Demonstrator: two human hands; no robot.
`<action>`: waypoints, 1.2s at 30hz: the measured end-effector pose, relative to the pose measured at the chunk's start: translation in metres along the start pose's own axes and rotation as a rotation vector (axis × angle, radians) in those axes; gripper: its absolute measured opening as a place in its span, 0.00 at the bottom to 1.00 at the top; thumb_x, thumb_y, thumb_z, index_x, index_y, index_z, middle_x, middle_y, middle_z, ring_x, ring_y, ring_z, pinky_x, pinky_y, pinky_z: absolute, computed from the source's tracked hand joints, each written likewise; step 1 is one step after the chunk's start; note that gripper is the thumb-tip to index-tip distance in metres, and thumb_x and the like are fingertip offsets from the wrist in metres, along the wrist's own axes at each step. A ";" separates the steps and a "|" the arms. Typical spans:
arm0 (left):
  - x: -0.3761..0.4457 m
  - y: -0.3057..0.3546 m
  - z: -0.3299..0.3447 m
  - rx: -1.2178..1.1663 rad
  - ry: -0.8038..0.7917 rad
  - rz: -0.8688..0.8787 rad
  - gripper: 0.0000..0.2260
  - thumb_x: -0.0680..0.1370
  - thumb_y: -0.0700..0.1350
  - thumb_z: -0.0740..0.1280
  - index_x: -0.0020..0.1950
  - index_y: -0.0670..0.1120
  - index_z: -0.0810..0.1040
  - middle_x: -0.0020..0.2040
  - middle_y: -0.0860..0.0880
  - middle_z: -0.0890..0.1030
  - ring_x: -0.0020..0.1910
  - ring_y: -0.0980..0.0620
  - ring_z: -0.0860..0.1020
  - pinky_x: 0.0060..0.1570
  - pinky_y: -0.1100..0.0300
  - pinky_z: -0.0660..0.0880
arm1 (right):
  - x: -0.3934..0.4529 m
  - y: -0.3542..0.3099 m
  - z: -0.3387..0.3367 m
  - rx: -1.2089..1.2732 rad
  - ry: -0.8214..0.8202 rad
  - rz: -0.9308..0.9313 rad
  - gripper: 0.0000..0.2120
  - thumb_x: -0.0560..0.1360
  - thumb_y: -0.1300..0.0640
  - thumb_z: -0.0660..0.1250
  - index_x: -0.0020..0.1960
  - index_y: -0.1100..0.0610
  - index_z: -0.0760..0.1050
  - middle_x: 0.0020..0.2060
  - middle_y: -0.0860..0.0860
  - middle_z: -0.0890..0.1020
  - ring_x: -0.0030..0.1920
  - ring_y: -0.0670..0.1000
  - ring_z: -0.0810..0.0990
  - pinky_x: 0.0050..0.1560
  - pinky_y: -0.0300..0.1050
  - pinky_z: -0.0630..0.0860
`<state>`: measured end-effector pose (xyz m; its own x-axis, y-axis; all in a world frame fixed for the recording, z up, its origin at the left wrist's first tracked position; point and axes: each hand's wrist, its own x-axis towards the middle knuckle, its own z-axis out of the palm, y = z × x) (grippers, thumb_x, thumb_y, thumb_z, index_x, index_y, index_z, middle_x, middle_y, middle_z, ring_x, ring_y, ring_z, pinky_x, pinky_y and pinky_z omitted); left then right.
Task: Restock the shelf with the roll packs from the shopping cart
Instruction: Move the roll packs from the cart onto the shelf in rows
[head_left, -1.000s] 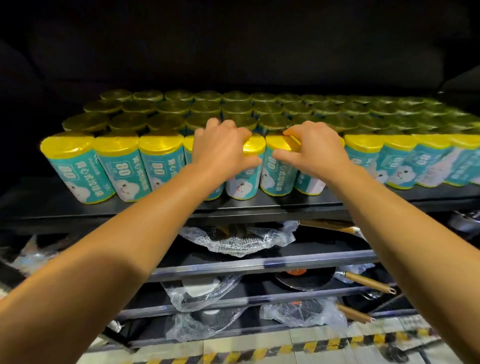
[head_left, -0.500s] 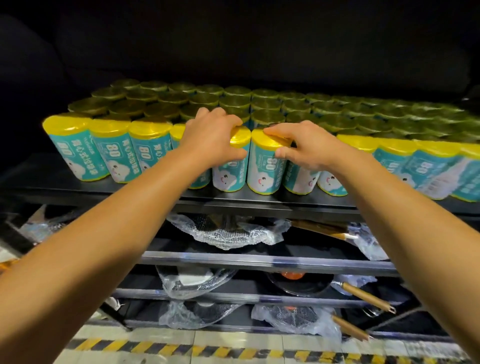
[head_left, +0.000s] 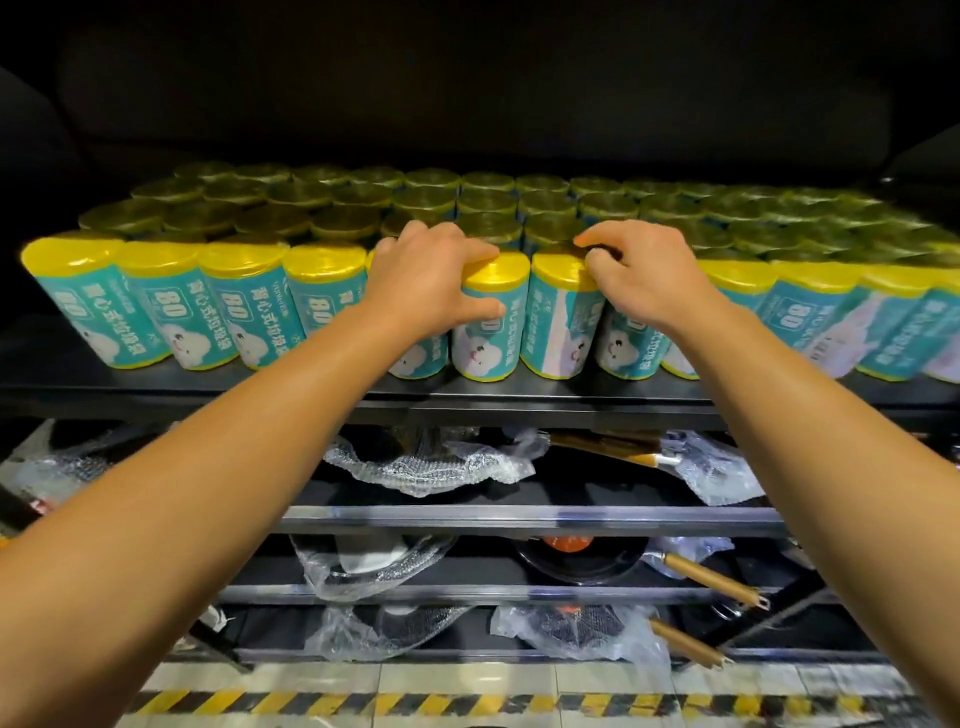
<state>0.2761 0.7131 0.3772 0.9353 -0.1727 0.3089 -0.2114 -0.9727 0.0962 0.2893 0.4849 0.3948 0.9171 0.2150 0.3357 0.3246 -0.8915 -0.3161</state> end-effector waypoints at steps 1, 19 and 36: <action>0.000 0.000 0.000 -0.002 0.004 -0.005 0.32 0.72 0.67 0.69 0.74 0.60 0.68 0.69 0.51 0.73 0.68 0.43 0.68 0.63 0.43 0.67 | 0.000 0.000 0.000 -0.005 -0.055 0.007 0.21 0.80 0.54 0.60 0.71 0.51 0.74 0.69 0.52 0.77 0.70 0.57 0.72 0.68 0.51 0.68; 0.001 0.001 0.001 -0.025 0.013 -0.007 0.30 0.72 0.67 0.68 0.73 0.61 0.70 0.67 0.52 0.74 0.67 0.44 0.68 0.61 0.45 0.66 | -0.008 -0.008 0.005 -0.275 -0.018 0.001 0.31 0.71 0.32 0.69 0.69 0.46 0.75 0.64 0.56 0.76 0.67 0.60 0.71 0.67 0.58 0.66; 0.027 0.057 -0.011 -0.134 -0.003 0.168 0.28 0.74 0.65 0.67 0.72 0.56 0.72 0.64 0.47 0.76 0.65 0.41 0.72 0.61 0.42 0.73 | -0.024 0.042 -0.024 -0.049 0.227 0.149 0.17 0.79 0.50 0.60 0.57 0.59 0.82 0.55 0.58 0.84 0.59 0.61 0.79 0.59 0.55 0.76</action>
<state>0.2861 0.6552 0.4017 0.8843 -0.3315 0.3287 -0.4004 -0.9007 0.1688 0.2751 0.4329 0.3947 0.8766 -0.0098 0.4811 0.1739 -0.9258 -0.3356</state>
